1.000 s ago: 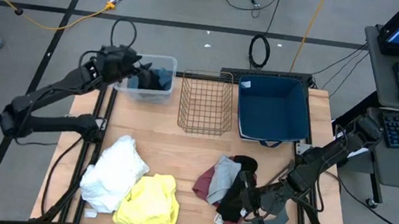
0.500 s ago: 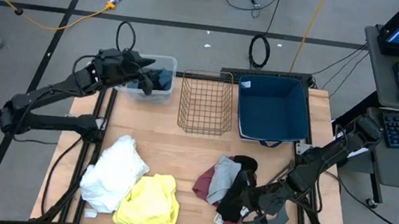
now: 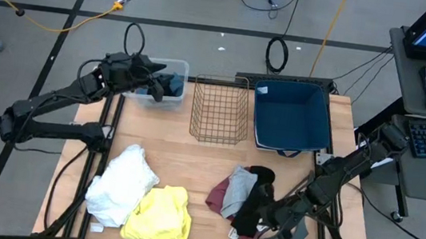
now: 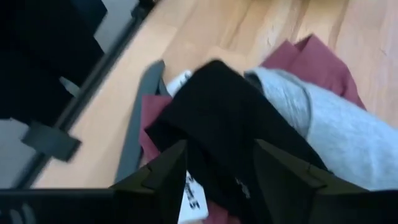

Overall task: Pick & Place Cloths
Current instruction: Put the black short into the gold wire basket

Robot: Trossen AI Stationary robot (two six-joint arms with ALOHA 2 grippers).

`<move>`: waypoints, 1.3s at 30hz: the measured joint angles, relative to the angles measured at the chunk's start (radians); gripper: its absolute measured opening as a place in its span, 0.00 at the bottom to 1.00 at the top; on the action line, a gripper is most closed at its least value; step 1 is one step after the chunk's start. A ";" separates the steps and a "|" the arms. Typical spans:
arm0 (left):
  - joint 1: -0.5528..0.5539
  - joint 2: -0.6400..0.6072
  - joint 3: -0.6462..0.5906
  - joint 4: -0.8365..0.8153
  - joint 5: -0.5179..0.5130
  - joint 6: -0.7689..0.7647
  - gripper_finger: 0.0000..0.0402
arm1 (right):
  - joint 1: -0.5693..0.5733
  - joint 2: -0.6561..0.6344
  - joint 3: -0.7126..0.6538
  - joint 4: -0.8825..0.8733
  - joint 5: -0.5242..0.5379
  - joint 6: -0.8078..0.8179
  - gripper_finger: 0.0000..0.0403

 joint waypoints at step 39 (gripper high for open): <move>0.000 0.003 0.000 -0.002 0.000 -0.007 0.62 | -0.041 0.145 0.000 -0.028 0.034 -0.093 0.02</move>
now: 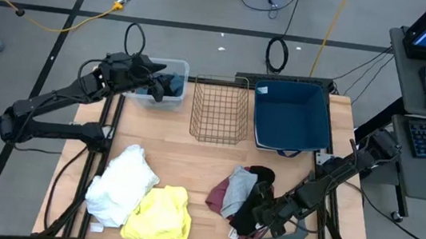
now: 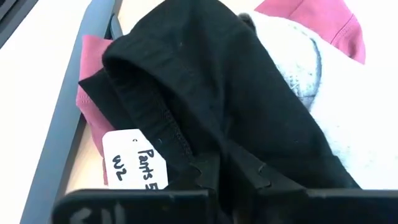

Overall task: Pick & Place Cloths
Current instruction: Put the black short into the gold wire basket

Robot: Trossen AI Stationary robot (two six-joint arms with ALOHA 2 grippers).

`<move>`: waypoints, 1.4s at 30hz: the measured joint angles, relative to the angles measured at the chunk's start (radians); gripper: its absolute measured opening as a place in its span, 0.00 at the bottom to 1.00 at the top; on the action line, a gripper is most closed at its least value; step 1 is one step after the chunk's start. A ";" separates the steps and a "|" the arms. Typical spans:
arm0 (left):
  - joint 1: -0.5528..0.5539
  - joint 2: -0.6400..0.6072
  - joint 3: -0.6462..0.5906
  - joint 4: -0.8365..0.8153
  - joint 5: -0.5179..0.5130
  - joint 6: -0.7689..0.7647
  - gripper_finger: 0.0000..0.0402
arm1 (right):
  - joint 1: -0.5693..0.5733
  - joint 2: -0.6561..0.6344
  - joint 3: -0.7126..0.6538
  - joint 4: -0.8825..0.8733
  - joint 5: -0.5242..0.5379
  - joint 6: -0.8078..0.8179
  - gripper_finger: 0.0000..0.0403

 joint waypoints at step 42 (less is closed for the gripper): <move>-0.382 0.031 0.000 0.146 0.118 0.033 0.62 | -0.085 -0.510 0.000 0.582 0.263 -0.559 0.00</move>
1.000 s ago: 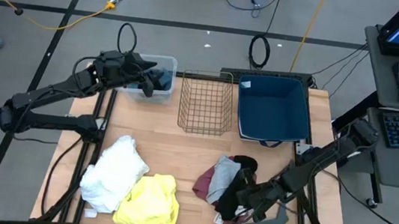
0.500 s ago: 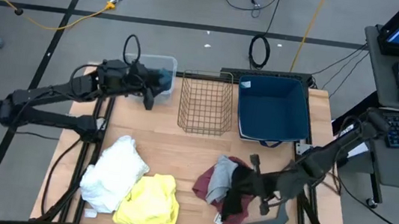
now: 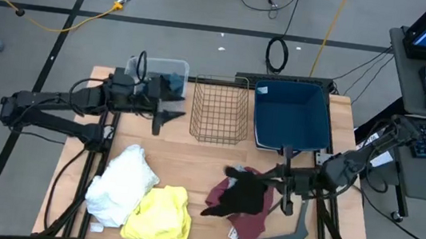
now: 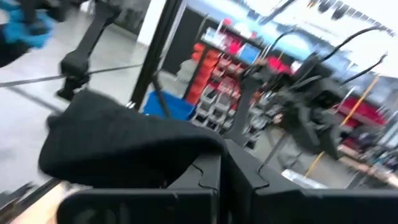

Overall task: Pick & Place Cloths
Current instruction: Put the black short into the gold wire basket

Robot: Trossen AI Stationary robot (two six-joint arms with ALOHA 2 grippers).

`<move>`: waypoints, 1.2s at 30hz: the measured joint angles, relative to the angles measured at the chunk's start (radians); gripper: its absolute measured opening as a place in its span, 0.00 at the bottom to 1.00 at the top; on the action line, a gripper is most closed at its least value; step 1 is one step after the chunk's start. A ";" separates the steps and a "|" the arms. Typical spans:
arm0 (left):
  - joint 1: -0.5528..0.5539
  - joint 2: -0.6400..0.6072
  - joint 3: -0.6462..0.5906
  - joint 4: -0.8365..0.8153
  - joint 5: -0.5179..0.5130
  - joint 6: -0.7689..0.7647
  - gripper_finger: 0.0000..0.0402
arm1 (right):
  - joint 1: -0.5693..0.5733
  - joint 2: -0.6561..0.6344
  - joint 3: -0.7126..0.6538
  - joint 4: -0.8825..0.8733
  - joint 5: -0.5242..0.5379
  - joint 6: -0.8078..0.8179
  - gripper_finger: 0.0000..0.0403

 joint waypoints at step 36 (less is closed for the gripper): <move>-0.153 0.527 0.000 0.904 0.328 -0.049 0.73 | -0.145 0.050 0.001 0.171 -0.009 -0.085 0.00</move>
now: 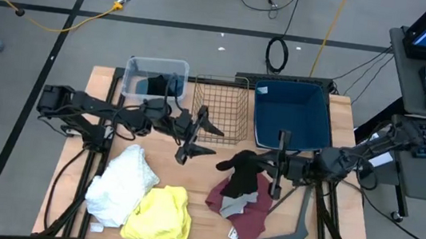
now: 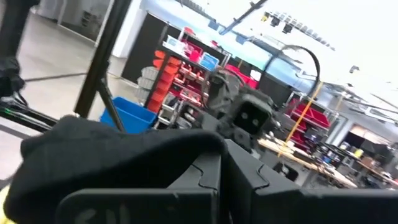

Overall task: Pick & Place Cloths
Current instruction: Put the black short into the gold wire basket

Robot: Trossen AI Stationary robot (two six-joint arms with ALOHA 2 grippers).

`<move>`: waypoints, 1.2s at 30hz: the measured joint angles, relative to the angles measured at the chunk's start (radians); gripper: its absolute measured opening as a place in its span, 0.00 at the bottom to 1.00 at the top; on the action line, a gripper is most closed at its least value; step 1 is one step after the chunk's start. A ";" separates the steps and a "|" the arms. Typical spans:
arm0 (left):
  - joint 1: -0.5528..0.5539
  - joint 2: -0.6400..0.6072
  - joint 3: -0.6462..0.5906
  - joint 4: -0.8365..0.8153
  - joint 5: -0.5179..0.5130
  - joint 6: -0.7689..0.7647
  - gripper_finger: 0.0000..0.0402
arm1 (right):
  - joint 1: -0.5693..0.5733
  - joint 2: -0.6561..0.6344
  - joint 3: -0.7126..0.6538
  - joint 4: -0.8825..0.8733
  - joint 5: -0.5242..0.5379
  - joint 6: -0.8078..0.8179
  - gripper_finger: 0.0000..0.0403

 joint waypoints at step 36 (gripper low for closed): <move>-0.085 -0.001 0.000 -0.056 -0.219 0.095 0.80 | -0.215 0.252 0.000 0.421 -0.126 0.034 0.00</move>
